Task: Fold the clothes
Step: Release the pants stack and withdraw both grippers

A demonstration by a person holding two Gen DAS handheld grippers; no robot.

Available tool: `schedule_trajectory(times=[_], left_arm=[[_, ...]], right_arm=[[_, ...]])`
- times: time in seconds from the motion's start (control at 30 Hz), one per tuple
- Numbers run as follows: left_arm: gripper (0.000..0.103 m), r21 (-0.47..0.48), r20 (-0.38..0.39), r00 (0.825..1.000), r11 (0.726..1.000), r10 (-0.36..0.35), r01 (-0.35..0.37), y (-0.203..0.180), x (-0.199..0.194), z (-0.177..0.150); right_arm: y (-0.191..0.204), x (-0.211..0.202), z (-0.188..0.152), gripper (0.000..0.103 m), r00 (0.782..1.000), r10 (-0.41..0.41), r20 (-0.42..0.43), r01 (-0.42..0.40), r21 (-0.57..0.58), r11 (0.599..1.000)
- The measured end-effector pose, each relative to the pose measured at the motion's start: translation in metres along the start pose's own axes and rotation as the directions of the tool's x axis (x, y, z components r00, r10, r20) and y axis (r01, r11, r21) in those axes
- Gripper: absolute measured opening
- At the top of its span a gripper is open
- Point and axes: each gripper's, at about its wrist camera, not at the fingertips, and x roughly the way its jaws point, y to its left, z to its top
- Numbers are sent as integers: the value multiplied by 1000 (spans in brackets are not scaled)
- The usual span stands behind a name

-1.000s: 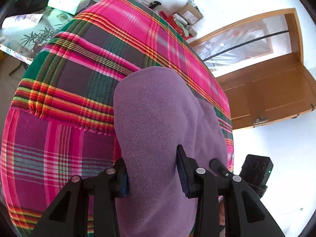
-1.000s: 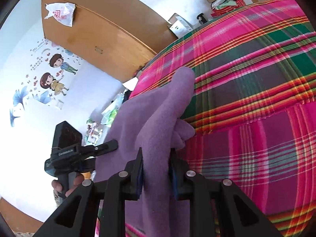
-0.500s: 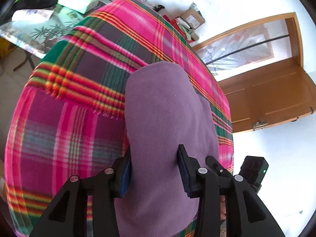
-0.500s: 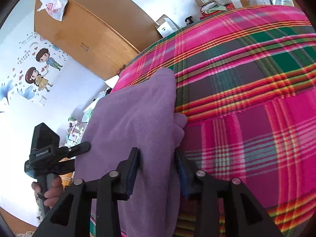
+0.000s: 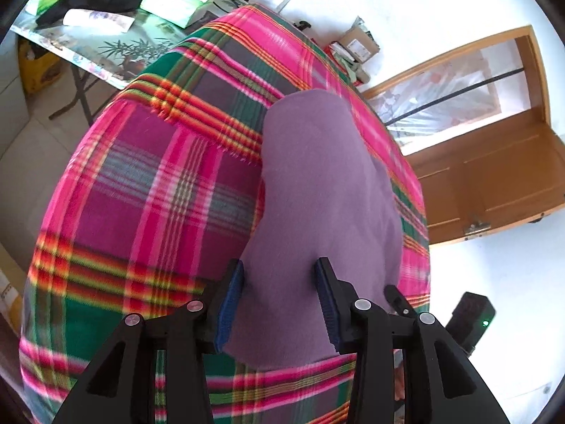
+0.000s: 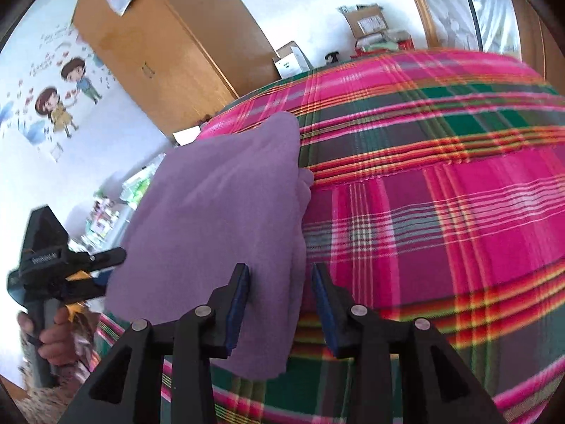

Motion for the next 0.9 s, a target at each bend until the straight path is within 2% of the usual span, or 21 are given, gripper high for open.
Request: schedule_trajectory(times=[0.2,0.43,0.57,0.73,0.9], left_arm=[[46,0,16,1000,1000,23,-23,-2,2,-16],[47,26,13,997,996,80,-80,4,-8,-33],[47,25,27,996,996,86,-86,6,-17,-39],[47,92,54,987,983,154,-158,-9,-21,-59],[47,161,68,974,961,215,-224,-25,-13,-80]], right_arm=[[10,-3,-9,38,1000,-29,9,29,-8,1000],[11,-12,-23,38,999,-44,15,44,2,999],[17,-22,-32,38,998,-68,17,68,-27,997],[29,-32,-46,38,998,-54,12,55,-45,998],[43,-29,-58,38,996,-92,-16,90,-88,992]])
